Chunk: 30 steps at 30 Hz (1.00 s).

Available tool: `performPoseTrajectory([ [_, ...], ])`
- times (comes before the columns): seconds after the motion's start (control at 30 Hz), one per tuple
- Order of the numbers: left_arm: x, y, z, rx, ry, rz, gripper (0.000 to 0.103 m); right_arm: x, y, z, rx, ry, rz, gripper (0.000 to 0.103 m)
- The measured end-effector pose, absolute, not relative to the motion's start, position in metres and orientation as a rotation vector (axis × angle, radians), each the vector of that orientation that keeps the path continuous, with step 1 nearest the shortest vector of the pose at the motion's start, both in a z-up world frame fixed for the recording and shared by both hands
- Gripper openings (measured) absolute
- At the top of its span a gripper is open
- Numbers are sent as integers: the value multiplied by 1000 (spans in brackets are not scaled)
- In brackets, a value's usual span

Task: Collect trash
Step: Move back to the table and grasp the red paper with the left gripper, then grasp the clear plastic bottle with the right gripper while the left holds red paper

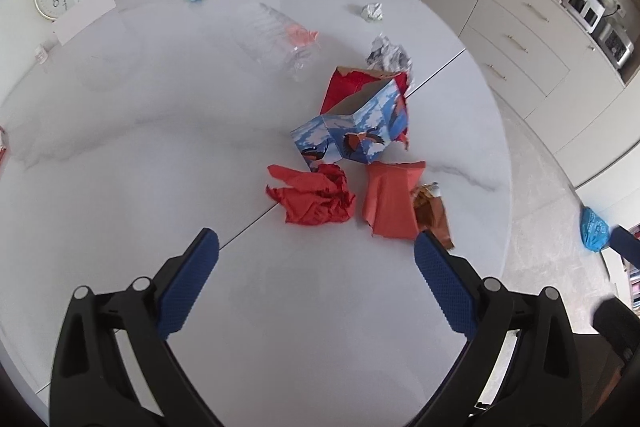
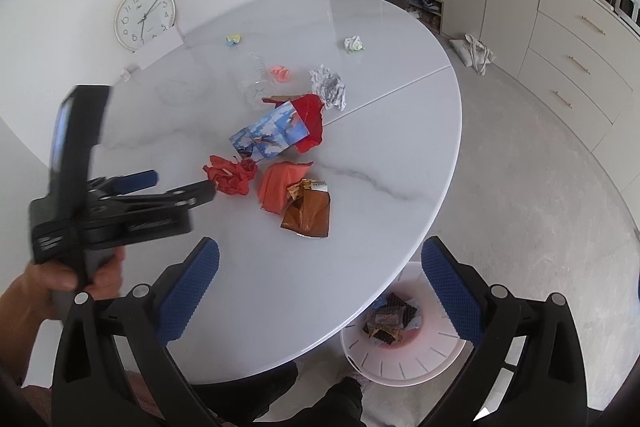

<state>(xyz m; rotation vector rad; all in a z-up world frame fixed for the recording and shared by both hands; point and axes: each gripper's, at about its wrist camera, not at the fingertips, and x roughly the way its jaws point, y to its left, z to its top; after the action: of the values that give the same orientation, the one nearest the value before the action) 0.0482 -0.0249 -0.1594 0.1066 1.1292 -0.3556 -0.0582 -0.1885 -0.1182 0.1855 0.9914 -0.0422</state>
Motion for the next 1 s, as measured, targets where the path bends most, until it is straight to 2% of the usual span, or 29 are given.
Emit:
performPoseTrajectory([
  [0.3, 91, -47, -206, 97, 1206, -335, 67, -50, -205, -130, 212, 1038, -69, 100],
  [0.43, 91, -47, -214, 76, 1224, -350, 49, -40, -207, -133, 224, 1049, -60, 100],
  [0.57, 93, -41, -212, 50, 1218, -360, 44, -24, -206, -133, 226, 1053, -36, 100],
  [0.73, 93, -30, -201, 42, 1189, -360, 43, 8, -194, -126, 201, 1045, 21, 100],
  [1.0, 91, 25, -160, -2, 1141, -245, 43, 128, -134, -127, 46, 1033, 177, 100],
])
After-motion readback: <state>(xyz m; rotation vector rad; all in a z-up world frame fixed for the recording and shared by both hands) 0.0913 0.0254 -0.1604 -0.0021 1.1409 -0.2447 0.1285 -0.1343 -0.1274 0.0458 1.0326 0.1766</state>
